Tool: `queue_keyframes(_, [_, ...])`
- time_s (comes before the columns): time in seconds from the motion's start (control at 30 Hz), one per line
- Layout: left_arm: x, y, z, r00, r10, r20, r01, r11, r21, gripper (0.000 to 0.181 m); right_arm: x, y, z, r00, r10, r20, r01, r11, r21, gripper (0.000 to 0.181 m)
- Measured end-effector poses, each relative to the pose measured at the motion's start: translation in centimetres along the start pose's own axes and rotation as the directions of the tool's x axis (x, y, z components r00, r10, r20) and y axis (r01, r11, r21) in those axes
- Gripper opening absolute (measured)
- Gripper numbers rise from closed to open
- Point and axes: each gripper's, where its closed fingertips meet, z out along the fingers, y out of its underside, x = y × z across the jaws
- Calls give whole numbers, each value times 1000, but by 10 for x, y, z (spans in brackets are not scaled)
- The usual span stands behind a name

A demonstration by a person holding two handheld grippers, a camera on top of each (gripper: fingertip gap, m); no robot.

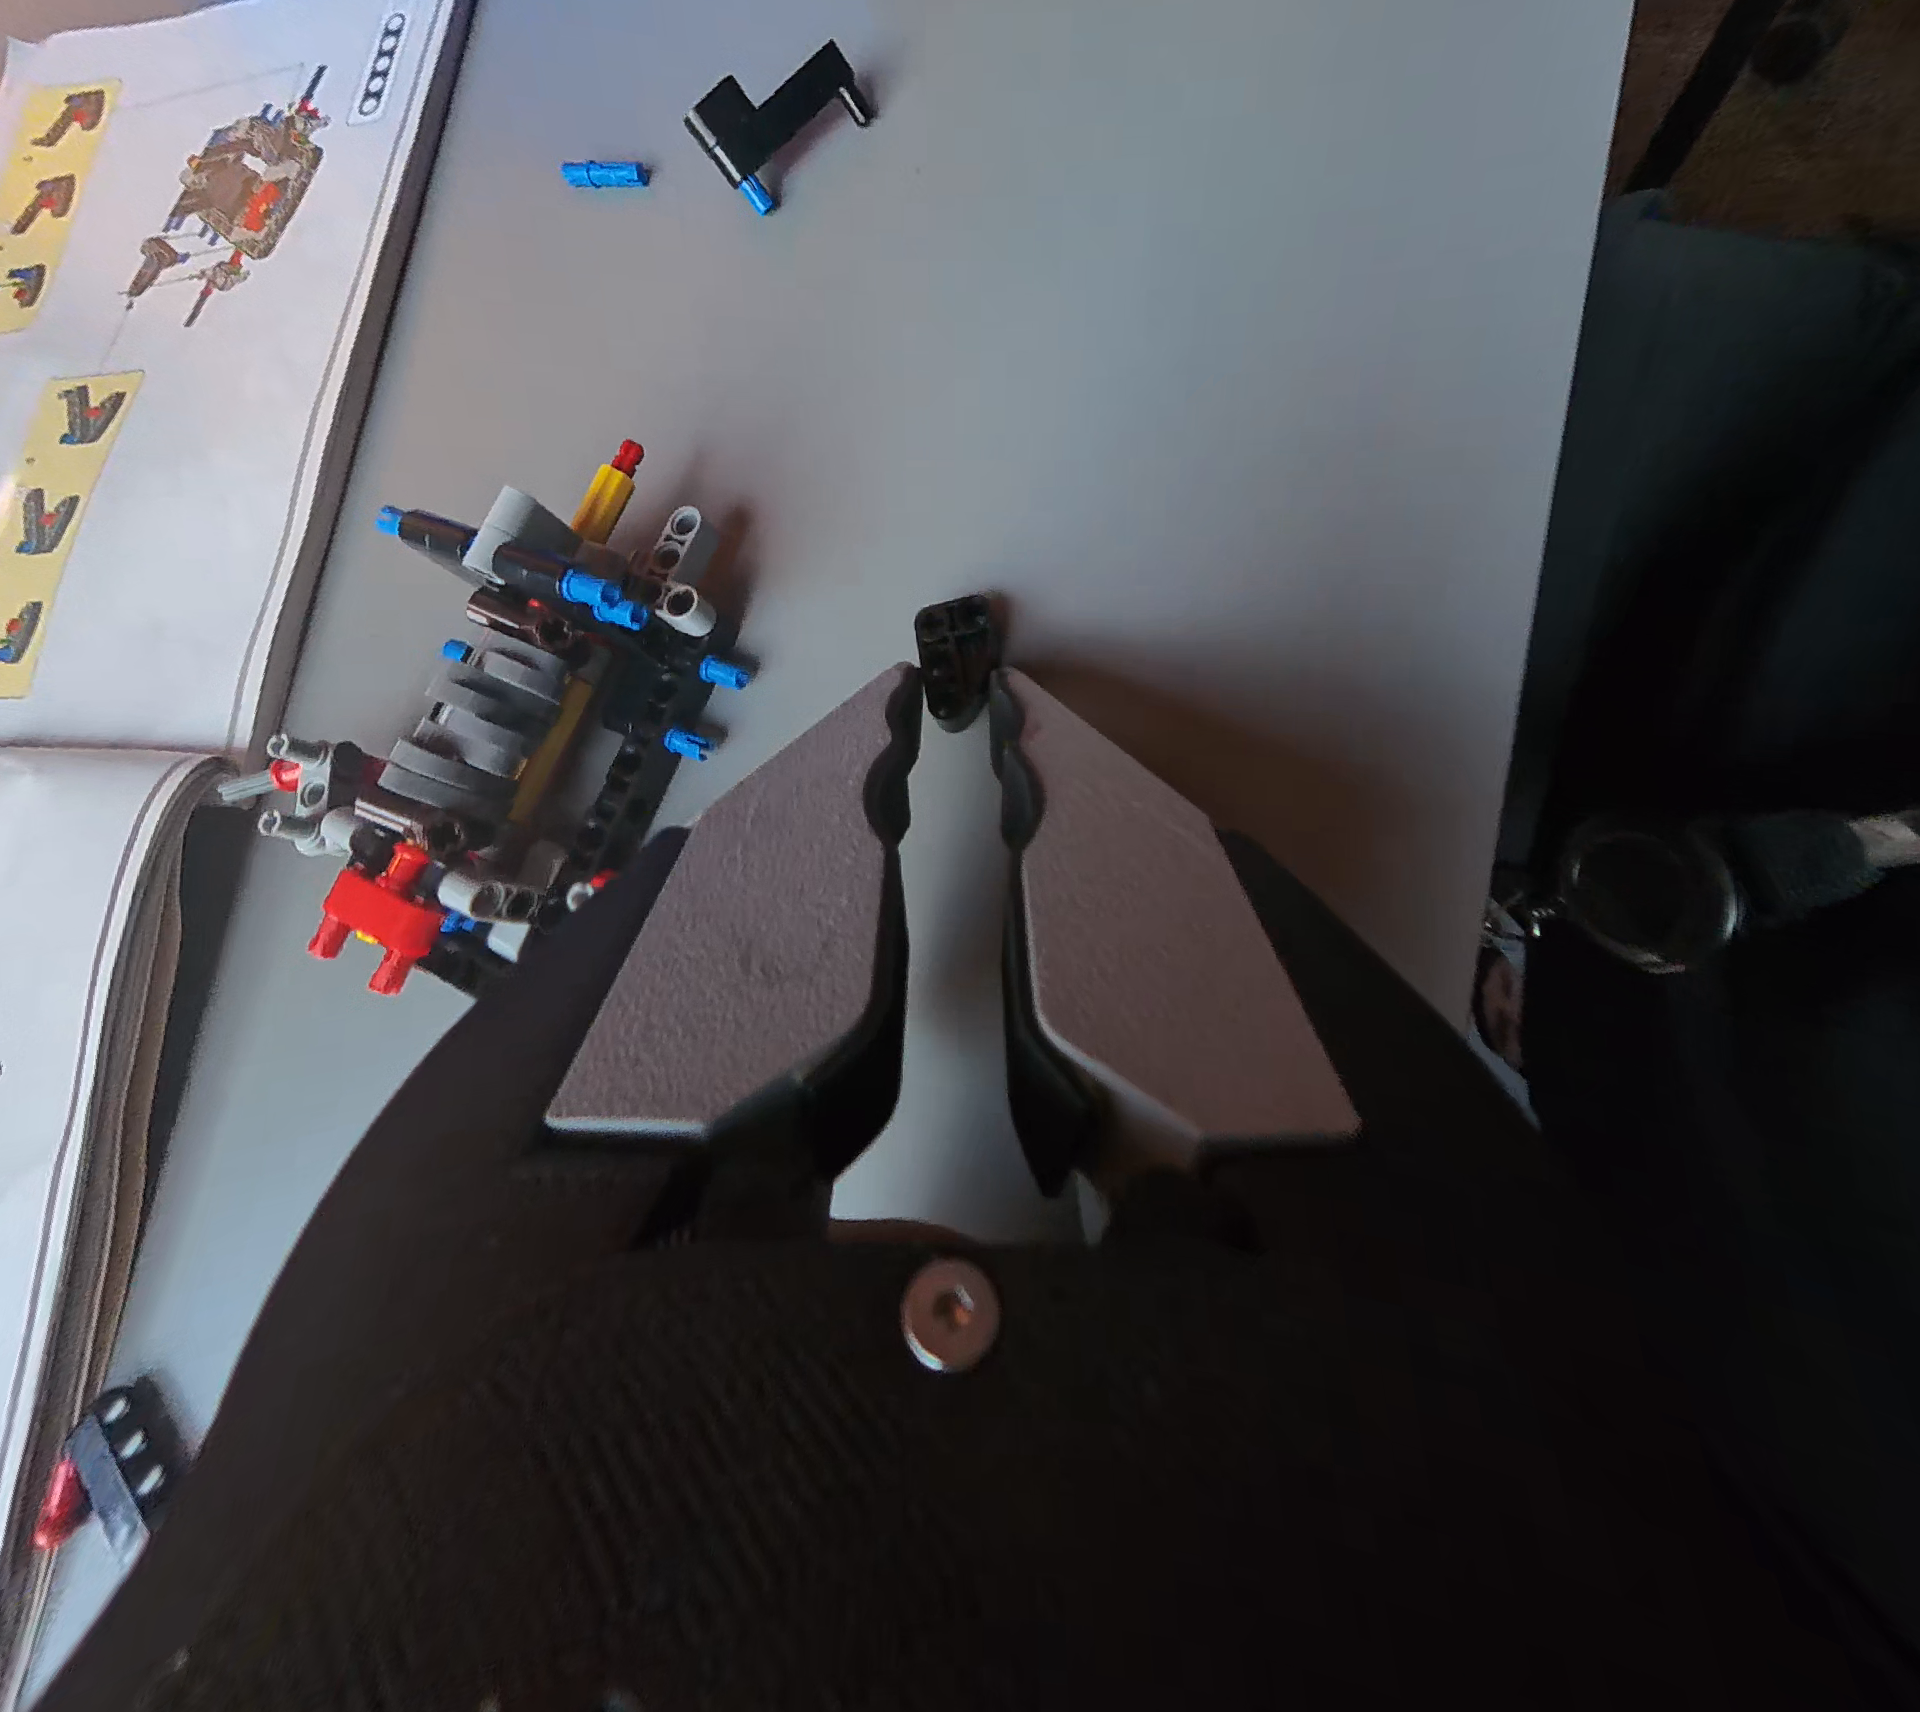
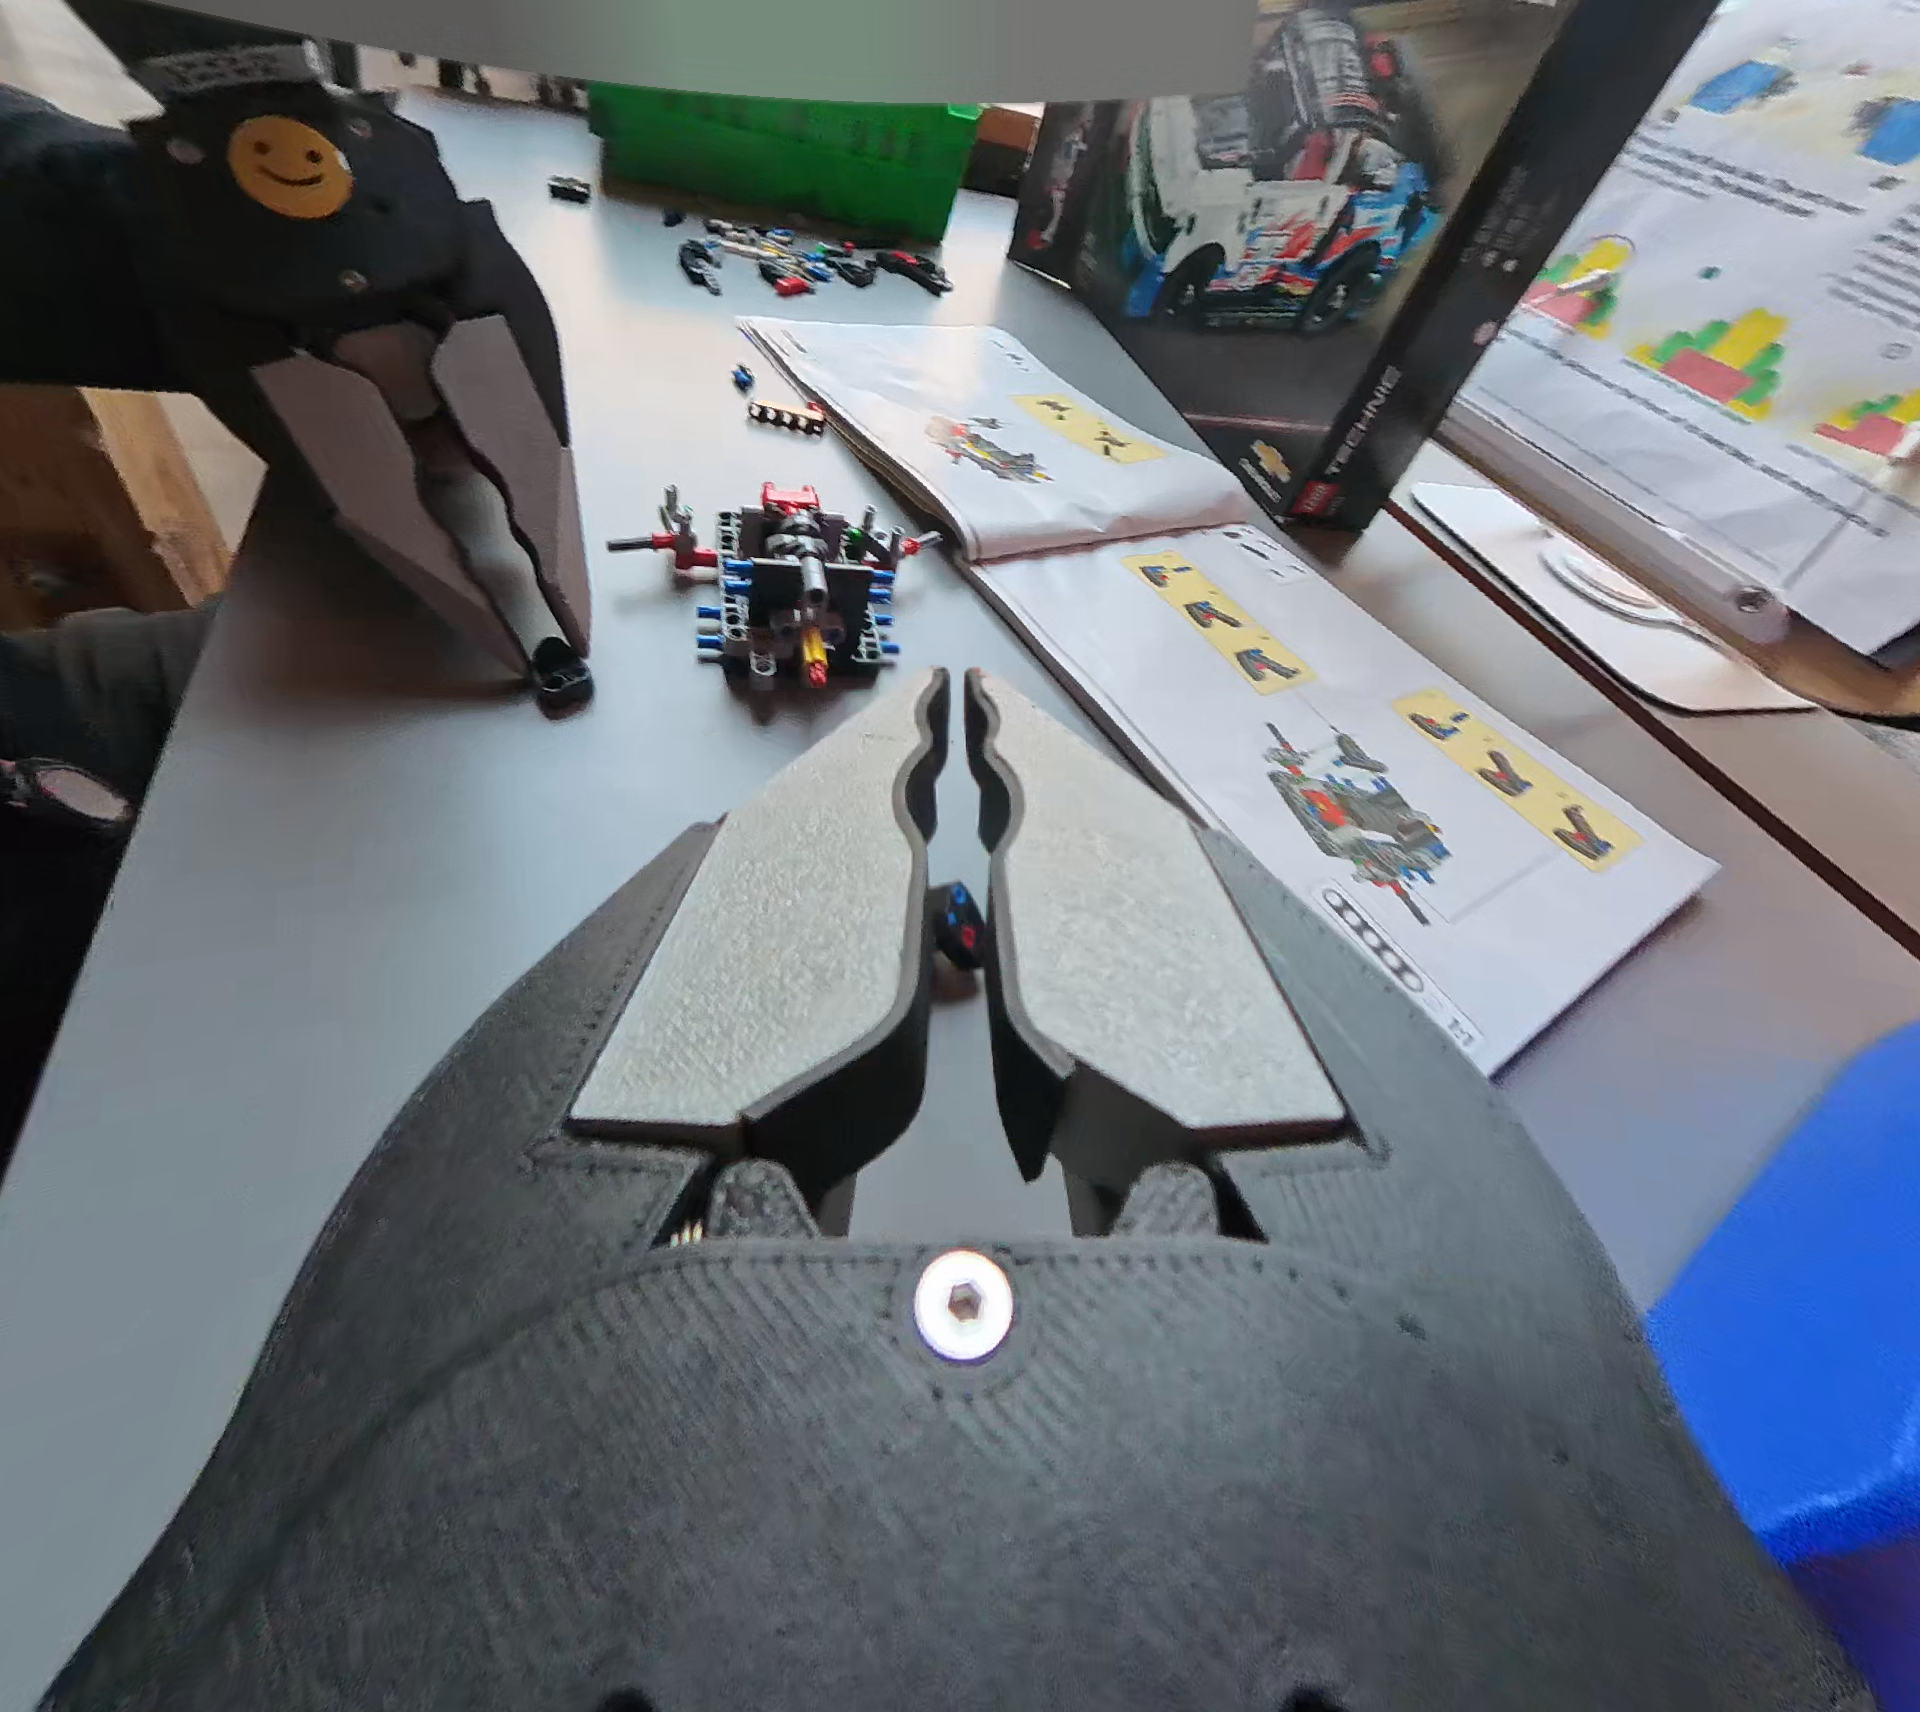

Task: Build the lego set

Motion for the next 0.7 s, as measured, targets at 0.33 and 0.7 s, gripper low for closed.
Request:
queue_keyframes(0.33, [-4,-20,23,997,-28,74,29,999,-18,10,-6,15,9,1000,-19,16,20,996,-85,0])
queue_keyframes(0.7, [-18,-43,55,969,-234,86,237,971,-33,10,-11,15,9,999,-34,26,36,995,-88,0])
